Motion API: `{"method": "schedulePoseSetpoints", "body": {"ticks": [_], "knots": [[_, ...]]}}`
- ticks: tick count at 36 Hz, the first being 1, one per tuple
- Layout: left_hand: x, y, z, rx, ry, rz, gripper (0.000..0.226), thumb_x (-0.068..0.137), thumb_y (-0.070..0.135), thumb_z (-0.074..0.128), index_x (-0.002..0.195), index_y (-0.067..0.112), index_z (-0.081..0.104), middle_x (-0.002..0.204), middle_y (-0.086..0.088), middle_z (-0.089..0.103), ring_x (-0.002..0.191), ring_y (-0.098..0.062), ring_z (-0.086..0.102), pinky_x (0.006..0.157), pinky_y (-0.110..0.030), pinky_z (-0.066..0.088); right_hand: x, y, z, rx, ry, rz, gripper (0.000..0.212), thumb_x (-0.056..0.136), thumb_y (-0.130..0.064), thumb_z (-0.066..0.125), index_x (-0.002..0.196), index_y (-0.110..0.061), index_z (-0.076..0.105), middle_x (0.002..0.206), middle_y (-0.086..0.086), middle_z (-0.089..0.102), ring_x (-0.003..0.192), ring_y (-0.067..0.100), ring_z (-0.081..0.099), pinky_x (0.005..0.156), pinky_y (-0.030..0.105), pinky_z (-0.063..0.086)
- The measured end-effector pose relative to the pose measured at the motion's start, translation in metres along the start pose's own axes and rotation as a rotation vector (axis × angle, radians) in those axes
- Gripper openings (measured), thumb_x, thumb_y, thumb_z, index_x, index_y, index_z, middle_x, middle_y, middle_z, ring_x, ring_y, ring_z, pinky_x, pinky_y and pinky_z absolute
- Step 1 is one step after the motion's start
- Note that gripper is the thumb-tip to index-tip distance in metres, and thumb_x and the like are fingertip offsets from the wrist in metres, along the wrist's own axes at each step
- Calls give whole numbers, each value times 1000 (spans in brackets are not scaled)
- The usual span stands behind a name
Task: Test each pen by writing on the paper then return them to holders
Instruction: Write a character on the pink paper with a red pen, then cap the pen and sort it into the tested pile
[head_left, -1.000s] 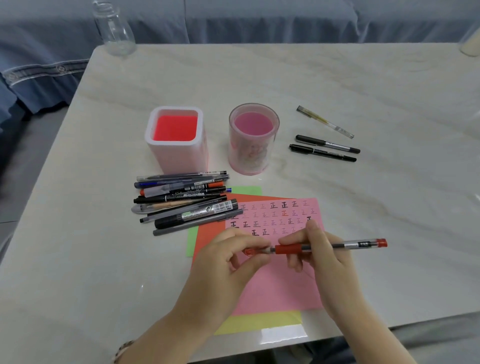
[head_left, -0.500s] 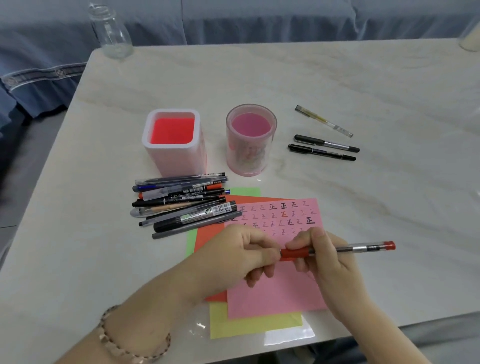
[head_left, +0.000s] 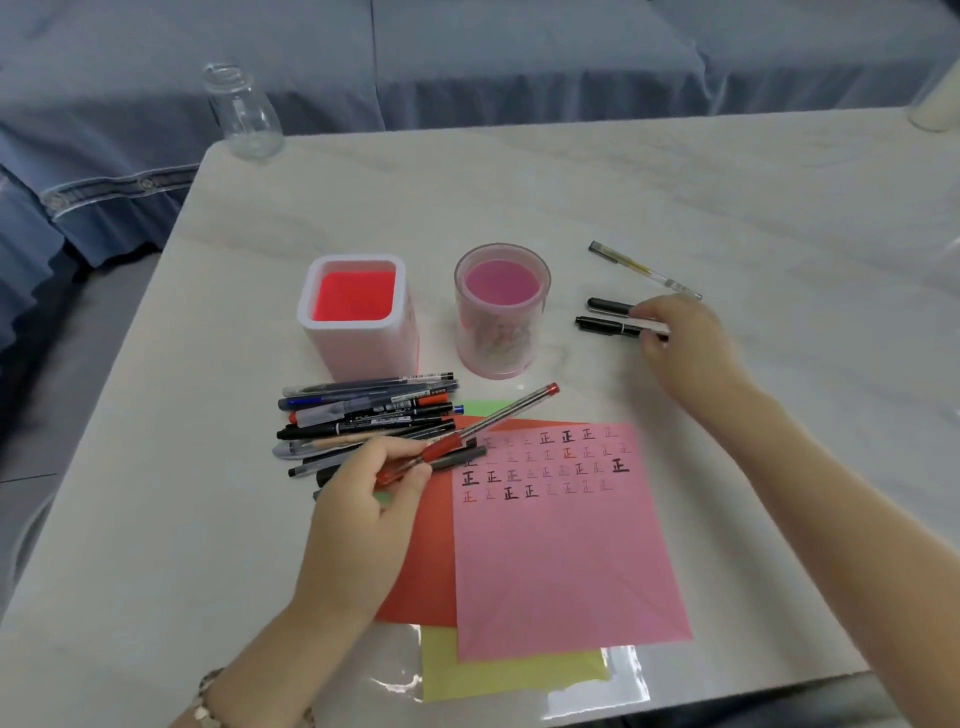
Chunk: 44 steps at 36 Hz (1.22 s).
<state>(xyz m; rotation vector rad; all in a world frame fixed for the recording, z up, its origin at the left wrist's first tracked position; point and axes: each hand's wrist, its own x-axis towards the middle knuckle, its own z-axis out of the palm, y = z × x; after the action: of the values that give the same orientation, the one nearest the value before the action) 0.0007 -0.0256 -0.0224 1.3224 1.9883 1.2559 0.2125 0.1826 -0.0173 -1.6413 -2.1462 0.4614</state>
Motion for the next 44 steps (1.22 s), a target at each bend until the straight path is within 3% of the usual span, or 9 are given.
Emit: {"method": "schedulePoseSetpoints", "body": {"ticks": [3, 12, 17, 22, 29, 34, 38, 40, 44], "knots": [[-1, -7, -9, 35, 25, 12, 38, 82, 2, 66, 82, 39, 57, 85, 20, 65, 87, 10, 57, 74, 1, 36, 18, 9, 10, -226, -115, 48, 38, 87, -2, 47, 124, -9, 53, 126, 15, 52, 120, 34, 42, 97, 42, 33], [10, -28, -29, 290, 100, 244, 13, 81, 13, 55, 87, 9, 66, 93, 16, 61, 91, 7, 53, 86, -1, 34, -5, 18, 18, -265, -251, 35, 28, 93, -13, 46, 120, -12, 55, 118, 13, 51, 119, 32, 41, 98, 38, 28], [28, -48, -40, 558, 123, 317, 17, 76, 15, 53, 82, 10, 67, 87, -1, 68, 83, -21, 57, 75, -34, 43, -34, 10, 8, -36, -211, -26, 27, 92, -5, 45, 117, -9, 56, 105, 8, 46, 107, 30, 48, 92, 34, 36], [26, -49, -31, 627, 135, 317, 28, 80, 21, 45, 88, 8, 68, 99, -6, 66, 91, -22, 52, 78, -33, 36, -62, -11, -10, 110, -229, -92, 22, 93, -13, 50, 111, -21, 59, 90, -5, 46, 75, 13, 51, 75, 23, 35], [6, 10, 0, 371, -65, 550, 42, 87, 26, 46, 127, 15, 43, 132, 3, 44, 125, -14, 40, 107, -26, 24, -96, -56, -44, 337, -318, -104, 24, 84, -20, 64, 76, -42, 61, 73, -17, 63, 60, 3, 54, 59, 9, 39], [1, 36, 25, 449, -186, 800, 26, 90, 17, 50, 112, 9, 60, 108, -4, 64, 99, -22, 56, 86, -34, 41, -118, -73, -55, 480, -402, -106, 24, 78, -13, 69, 71, -35, 66, 59, -19, 62, 47, 5, 54, 52, 11, 39], [-1, 34, 33, 398, -222, 773, 22, 93, 12, 42, 98, 7, 62, 88, -6, 61, 78, -23, 50, 71, -33, 40, -119, -67, -66, 844, -651, 75, 16, 70, -9, 78, 81, -20, 72, 75, 4, 73, 65, 13, 68, 63, 17, 51], [-5, 37, 34, 325, -250, 702, 25, 98, 22, 34, 102, 10, 55, 88, -7, 62, 82, -19, 49, 77, -28, 40, -119, -59, -68, 1162, -733, 142, 38, 55, -18, 88, 89, -14, 73, 92, 14, 72, 83, 27, 71, 68, 23, 54], [-12, 48, 31, 97, -371, 384, 33, 95, 37, 33, 107, 17, 56, 93, 10, 56, 87, -1, 49, 79, -8, 34, -126, -58, -47, 1420, -608, 244, 40, 48, -31, 90, 81, -17, 72, 68, 9, 64, 61, 17, 62, 57, 21, 50]]}}
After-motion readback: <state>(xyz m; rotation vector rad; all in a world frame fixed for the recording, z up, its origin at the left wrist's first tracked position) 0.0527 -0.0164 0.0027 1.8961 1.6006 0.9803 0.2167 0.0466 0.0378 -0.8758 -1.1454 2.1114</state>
